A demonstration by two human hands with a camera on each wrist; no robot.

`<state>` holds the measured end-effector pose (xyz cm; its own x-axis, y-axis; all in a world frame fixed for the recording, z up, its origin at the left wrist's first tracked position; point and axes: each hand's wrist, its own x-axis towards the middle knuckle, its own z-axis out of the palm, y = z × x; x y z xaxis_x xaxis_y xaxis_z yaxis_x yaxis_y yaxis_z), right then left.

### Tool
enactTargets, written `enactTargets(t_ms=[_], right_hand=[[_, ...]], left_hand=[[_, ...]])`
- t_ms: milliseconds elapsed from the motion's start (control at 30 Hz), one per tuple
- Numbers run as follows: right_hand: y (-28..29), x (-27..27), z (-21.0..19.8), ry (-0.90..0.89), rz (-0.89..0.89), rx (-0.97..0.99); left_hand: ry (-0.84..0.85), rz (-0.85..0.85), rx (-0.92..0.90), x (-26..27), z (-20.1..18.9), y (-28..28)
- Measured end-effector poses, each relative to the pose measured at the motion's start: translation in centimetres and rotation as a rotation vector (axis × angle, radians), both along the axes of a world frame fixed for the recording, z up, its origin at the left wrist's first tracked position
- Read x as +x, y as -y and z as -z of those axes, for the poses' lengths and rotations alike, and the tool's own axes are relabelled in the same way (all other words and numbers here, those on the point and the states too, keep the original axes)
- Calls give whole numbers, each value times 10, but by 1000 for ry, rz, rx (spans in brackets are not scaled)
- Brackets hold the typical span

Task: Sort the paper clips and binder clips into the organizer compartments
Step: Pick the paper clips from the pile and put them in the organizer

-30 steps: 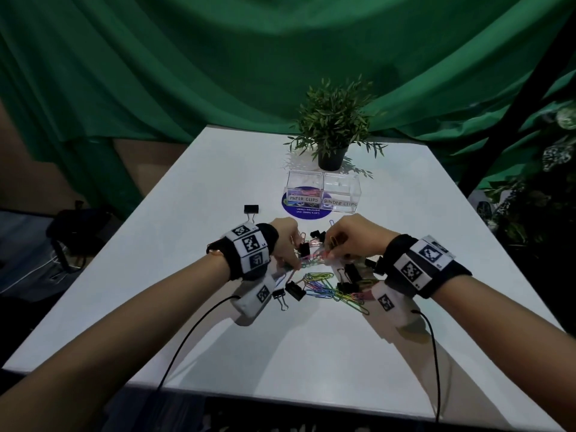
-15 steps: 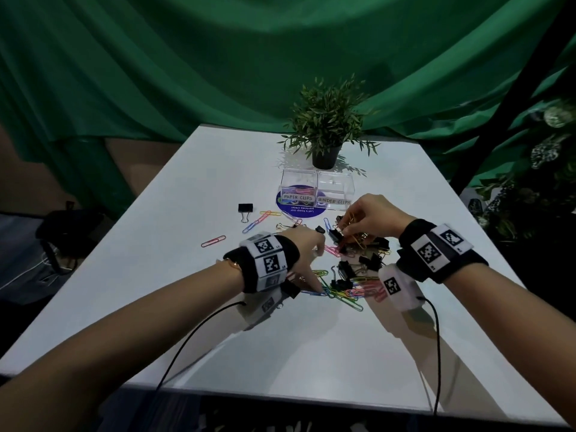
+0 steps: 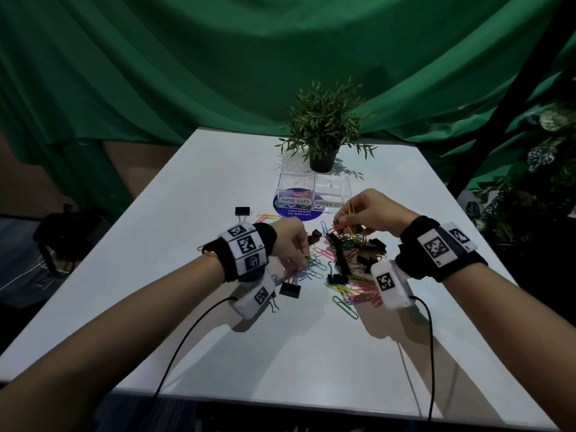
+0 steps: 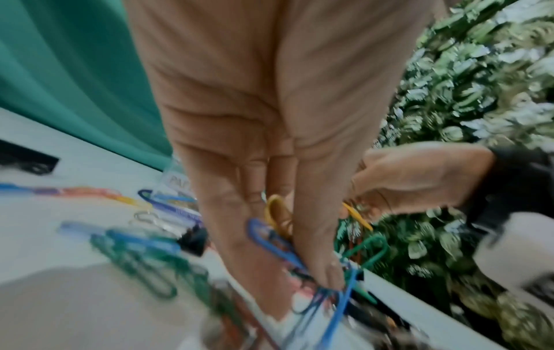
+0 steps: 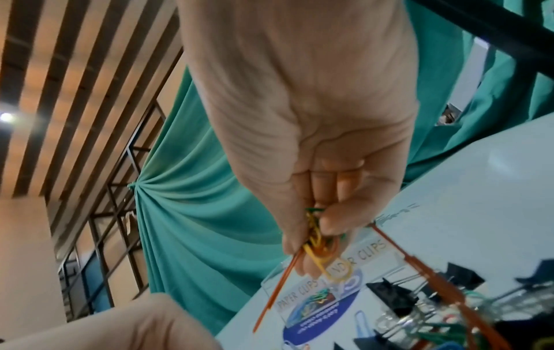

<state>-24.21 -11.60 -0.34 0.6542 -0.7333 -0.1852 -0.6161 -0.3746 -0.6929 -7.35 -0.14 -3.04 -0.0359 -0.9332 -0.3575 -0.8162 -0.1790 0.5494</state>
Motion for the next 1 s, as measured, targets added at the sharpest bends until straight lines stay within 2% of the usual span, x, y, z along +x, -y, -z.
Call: enactTargets(t_ms=[100,300,400,567,733,833,900,1000], right_hand=[[0,3,-2,138,74,66],[6,17,-11,352,211,54],[9,25,-18,461,302,85],[20,46,-37,838,461,314],[30,77,-46,1027,468,482],[34,95,-39,1075,442,516],[35,104,-32,1120,404,556],[39,116,-19,1157,355,617]], left_hand=[[-89,-86,-69,13,-11,2],[-340,-215,-179,34,-34,10],[-394,-306,-254,44,-45,17],[-508,-583,-432,59,-55,49],[-471,-771,-439,61,-45,86],[-347,-741,-377,62,-29,96],[-372,-724,-365,66,-20,97],[-446,-773,-454,73,-13,92]])
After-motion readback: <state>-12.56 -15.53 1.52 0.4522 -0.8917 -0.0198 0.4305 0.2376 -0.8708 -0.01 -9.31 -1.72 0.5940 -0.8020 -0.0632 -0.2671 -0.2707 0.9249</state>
